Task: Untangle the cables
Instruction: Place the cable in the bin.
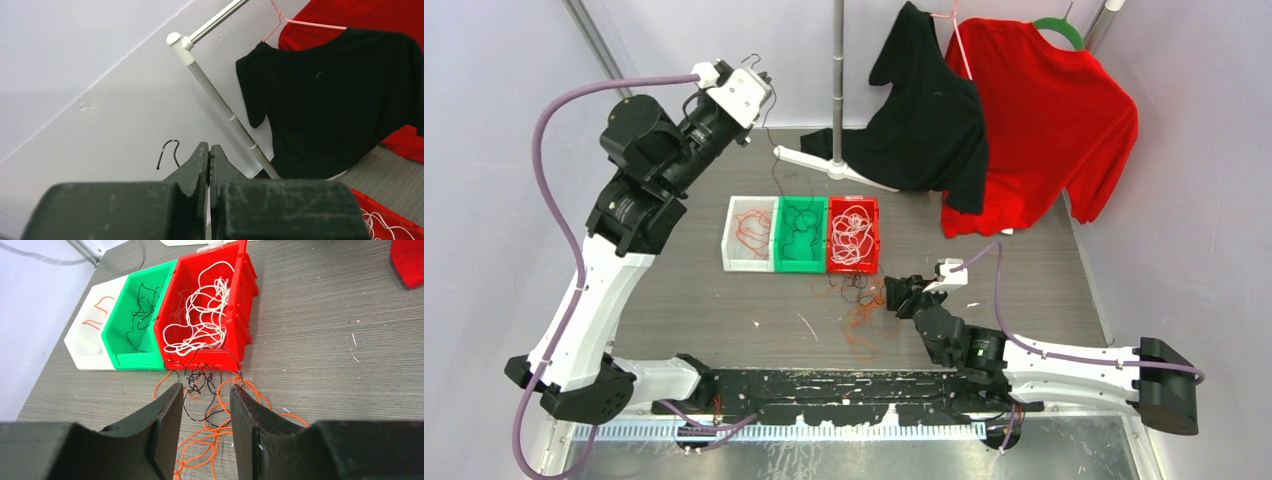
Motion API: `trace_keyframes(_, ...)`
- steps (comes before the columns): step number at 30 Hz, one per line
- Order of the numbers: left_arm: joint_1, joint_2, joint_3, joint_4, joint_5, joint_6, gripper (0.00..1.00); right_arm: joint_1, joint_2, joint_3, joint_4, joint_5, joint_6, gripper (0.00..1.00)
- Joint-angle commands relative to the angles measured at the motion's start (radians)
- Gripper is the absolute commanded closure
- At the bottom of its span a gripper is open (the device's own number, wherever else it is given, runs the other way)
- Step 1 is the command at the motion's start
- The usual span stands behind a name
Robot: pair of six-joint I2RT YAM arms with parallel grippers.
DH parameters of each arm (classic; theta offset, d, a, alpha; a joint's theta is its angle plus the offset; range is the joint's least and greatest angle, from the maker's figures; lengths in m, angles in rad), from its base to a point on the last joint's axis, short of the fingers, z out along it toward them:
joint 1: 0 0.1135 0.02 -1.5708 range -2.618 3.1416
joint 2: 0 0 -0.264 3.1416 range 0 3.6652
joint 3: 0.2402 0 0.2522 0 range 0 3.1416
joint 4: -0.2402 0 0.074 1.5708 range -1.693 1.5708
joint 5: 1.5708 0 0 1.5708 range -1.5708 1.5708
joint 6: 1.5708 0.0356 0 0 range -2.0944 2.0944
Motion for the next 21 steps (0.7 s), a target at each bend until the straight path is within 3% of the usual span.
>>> trace_keyframes(1, -0.004, 0.004, -0.059, 0.082, -0.029, 0.041, 1.00, -0.002, -0.027, 0.023, -0.005, 0.037, 0.012, 0.56)
trace_keyframes(12, -0.004, 0.060, -0.067, 0.111, -0.054, 0.069, 1.00, 0.000, -0.129, -0.014, -0.070, 0.067, 0.033, 0.58)
trace_keyframes(21, -0.004, 0.139, 0.149, 0.109, -0.048, 0.015, 1.00, -0.001, -0.103, -0.025, -0.046, 0.058, 0.045, 0.60)
